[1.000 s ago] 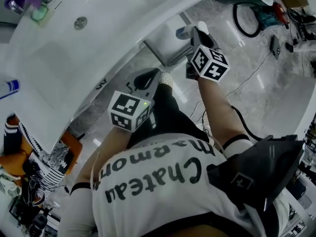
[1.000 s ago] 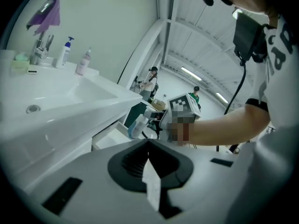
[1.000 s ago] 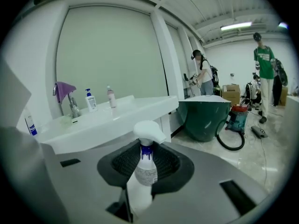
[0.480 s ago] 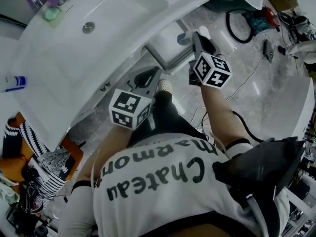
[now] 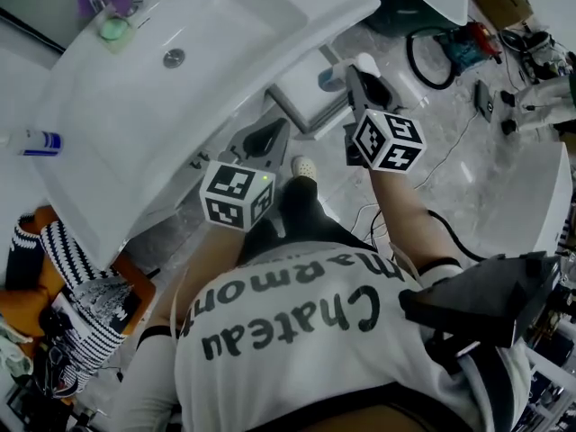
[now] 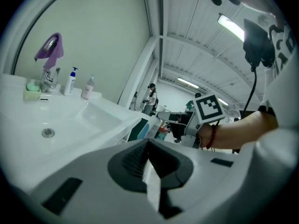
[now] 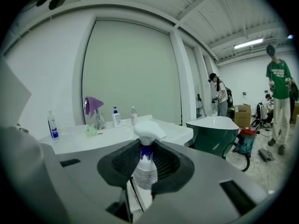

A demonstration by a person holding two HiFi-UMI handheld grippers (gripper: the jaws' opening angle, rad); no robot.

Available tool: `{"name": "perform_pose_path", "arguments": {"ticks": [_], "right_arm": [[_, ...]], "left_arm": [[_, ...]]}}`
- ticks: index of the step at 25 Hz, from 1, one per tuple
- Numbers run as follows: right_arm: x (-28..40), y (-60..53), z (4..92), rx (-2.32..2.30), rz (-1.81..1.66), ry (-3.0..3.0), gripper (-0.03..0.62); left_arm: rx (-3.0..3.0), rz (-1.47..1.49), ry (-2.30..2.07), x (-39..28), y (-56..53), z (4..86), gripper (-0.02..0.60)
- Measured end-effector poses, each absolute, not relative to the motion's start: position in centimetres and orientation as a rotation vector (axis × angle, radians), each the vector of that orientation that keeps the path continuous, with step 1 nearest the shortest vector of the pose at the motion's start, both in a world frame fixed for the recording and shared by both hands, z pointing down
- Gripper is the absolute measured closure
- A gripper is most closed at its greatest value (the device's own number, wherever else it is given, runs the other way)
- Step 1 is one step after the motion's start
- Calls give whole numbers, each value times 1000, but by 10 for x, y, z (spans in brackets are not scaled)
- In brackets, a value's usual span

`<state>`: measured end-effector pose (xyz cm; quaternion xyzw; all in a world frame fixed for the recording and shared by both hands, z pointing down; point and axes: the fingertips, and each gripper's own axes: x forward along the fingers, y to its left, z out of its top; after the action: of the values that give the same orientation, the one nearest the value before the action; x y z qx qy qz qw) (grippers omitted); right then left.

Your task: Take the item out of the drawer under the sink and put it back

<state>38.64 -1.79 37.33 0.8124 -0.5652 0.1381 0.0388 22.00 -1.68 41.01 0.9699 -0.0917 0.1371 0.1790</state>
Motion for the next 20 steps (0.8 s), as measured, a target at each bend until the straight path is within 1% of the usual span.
{"name": "perform_pose_path", "arguments": {"ticks": [9, 20], "right_arm": [[316, -36, 317, 2451, 339, -1953, 503], [201, -80, 271, 2237, 275, -2271, 503]], "left_arm": [[2746, 358, -364, 178, -35, 399, 577], [2707, 282, -630, 86, -69, 384, 577]]}}
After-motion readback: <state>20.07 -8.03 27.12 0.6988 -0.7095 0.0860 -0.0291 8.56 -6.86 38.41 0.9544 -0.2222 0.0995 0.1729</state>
